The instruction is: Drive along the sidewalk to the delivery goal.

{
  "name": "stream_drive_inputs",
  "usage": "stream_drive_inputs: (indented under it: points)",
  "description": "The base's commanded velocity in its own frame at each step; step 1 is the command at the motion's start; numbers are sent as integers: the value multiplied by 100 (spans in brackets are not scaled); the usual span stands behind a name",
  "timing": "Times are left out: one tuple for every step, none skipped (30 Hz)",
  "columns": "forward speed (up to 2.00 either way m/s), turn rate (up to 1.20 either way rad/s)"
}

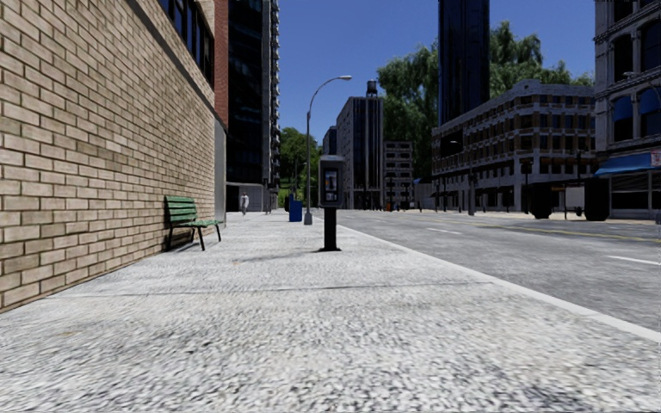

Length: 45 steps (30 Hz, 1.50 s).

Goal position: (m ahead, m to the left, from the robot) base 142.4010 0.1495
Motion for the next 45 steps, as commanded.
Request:
stream_drive_inputs:
  points:
    - [200,68]
    - [200,68]
    - [200,65]
    - [200,62]
    - [200,62]
    - [200,60]
    - [200,0]
    - [200,0]
    - [200,0]
    - [200,0]
    - [200,0]
    - [200,0]
    - [200,0]
    - [200,0]
    - [200,0]
    - [200,0]
    - [200,0]
    - [200,0]
    - [200,0]
    - [200,0]
    - [200,0]
    - [200,0]
    - [200,0]
    - [200,0]
    - [200,0]
    - [200,0]
    - [200,0]
    - [200,0]
    - [200,0]
    - [200,0]
    - [200,0]
    - [200,0]
    - [200,0]
    - [200,0]
    - [200,0]
    - [200,0]
    - [200,0]
    - [200,0]
    - [200,0]
    - [200,0]
    - [200,0]
    - [200,0]
    - [200,0]
    - [200,0]
    - [200,0]
